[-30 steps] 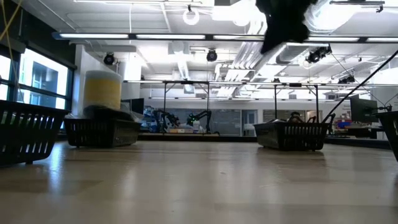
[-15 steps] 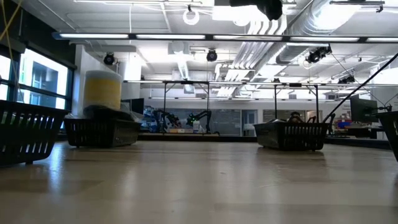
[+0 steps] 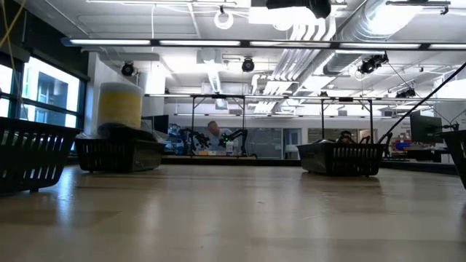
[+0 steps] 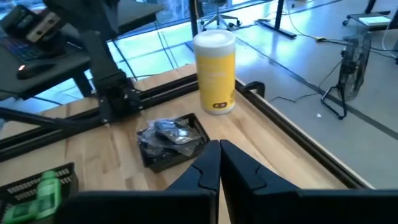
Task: Pick & Place Travel size toiletries
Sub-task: Return to Home Position
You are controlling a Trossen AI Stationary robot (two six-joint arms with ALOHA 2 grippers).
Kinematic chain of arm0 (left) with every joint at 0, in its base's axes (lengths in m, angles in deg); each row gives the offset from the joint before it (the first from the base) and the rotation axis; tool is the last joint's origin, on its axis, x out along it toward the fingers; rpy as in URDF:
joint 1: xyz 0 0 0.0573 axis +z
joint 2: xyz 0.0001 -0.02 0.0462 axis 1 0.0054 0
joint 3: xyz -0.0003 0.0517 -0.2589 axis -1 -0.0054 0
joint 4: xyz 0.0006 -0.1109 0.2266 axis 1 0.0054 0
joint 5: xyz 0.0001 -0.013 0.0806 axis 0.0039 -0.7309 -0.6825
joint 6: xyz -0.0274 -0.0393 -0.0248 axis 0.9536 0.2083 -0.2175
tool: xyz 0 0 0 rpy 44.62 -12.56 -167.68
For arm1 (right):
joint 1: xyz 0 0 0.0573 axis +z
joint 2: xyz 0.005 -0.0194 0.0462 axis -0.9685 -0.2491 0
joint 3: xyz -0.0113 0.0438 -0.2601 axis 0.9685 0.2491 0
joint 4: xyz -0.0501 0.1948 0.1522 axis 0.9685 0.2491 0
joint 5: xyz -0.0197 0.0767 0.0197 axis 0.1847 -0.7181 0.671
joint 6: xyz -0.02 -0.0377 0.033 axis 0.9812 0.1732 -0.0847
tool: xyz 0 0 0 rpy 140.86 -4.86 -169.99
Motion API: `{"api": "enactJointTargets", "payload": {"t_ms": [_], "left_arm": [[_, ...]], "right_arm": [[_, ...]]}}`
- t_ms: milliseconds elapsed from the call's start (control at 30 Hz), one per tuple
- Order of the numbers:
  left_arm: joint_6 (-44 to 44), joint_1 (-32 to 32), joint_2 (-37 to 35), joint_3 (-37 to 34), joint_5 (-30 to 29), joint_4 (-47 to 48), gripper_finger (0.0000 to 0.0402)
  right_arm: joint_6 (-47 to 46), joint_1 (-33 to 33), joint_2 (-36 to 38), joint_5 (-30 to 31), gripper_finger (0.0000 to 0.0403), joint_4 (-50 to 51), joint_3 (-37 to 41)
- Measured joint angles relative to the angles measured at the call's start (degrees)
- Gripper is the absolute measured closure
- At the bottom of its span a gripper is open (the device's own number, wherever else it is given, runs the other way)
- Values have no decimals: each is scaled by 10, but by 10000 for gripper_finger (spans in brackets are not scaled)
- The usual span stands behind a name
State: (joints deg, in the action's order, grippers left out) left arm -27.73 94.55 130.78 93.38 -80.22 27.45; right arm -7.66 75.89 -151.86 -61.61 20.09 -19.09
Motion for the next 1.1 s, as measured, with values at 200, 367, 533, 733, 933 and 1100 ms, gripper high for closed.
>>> {"api": "enactJointTargets", "payload": {"t_ms": [200, 367, 533, 733, 933, 1100], "left_arm": [[0, 0, 0, 0, 0, 8, 401], [-4, 0, 0, 0, -23, 7, 401], [-35, 0, 0, 0, -7, 7, 401], [-45, 0, 9, 0, 55, -1, 401], [-47, 0, 27, 0, 55, -2, 401], [-29, 0, 51, 0, 55, -1, 401]], "right_arm": [[0, 1, 0, -5, 401, 1, 0], [-5, 1, 0, -10, 401, 6, 0], [3, 1, 0, -52, 401, 23, 0], [11, 1, 0, -112, 401, 32, 0], [10, 1, 0, -181, 401, 40, 0], [3, 1, 0, -190, 401, 42, 0]]}}
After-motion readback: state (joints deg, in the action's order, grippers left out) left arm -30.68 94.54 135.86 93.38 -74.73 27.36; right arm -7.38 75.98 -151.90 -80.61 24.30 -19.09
